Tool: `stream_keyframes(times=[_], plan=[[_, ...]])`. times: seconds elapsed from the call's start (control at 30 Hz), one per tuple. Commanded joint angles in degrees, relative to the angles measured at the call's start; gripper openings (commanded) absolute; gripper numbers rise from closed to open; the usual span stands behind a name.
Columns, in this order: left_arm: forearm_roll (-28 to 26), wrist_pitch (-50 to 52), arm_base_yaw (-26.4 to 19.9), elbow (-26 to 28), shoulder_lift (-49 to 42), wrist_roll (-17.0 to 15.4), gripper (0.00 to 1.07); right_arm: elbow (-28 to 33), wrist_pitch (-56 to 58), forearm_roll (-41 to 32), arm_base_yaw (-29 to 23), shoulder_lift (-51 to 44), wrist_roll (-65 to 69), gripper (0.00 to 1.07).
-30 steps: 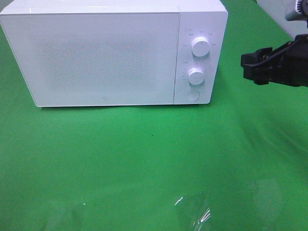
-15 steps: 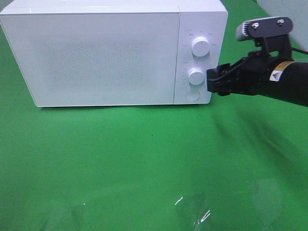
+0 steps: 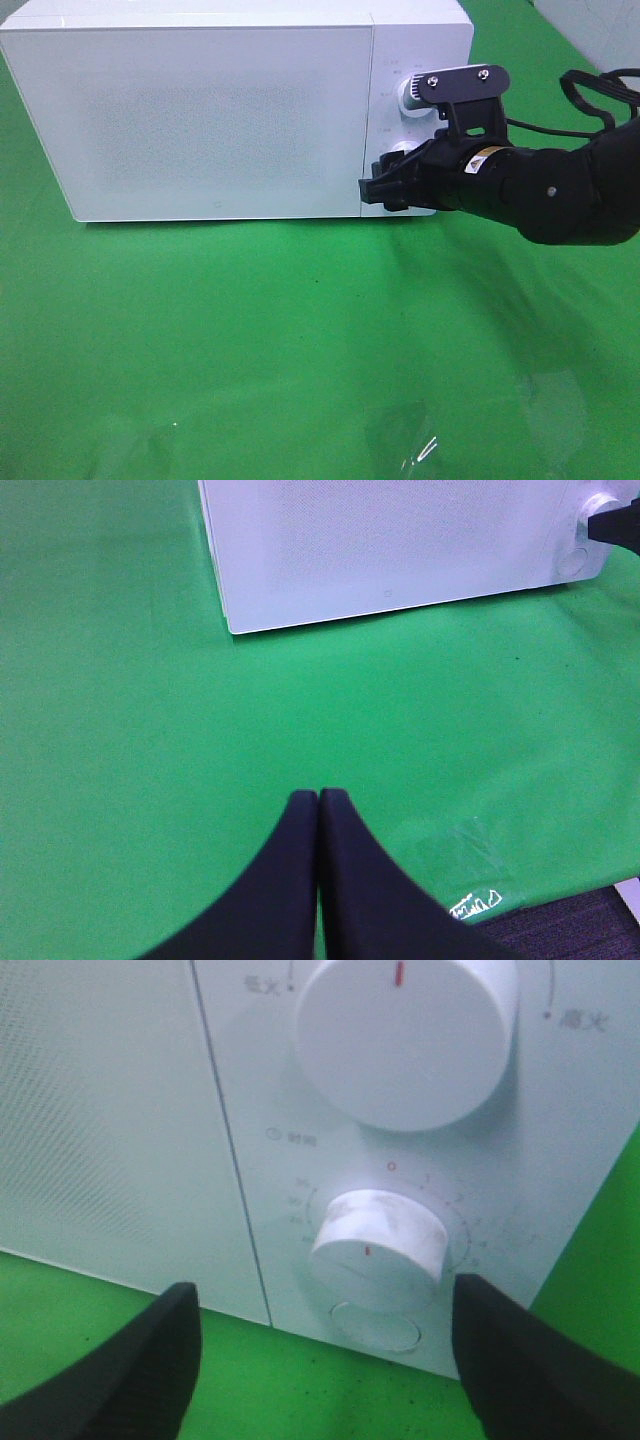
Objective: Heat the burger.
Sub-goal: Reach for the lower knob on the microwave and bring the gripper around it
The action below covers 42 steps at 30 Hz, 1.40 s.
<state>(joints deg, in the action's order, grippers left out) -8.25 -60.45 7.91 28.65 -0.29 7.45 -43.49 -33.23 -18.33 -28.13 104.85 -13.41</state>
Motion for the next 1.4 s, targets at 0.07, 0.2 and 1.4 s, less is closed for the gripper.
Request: stream_keyframes(times=[0.07, 0.2, 1.4], plan=[[0.23, 0.86, -0.23, -0.17, -1.32, 0.11, 0.00, -2.81, -1.78, -2.41, -0.06, 2.12, -4.01, 0.67], [0.23, 0.86, -0.23, -0.17, -1.32, 0.11, 0.00, -3.95, -4.13, -2.81, -0.06, 3.84, -4.24, 0.67], [0.23, 0.86, -0.23, -0.17, -1.32, 0.11, 0.00, -4.24, -7.85, 0.92, -0.06, 4.47, 39.65, 0.00]])
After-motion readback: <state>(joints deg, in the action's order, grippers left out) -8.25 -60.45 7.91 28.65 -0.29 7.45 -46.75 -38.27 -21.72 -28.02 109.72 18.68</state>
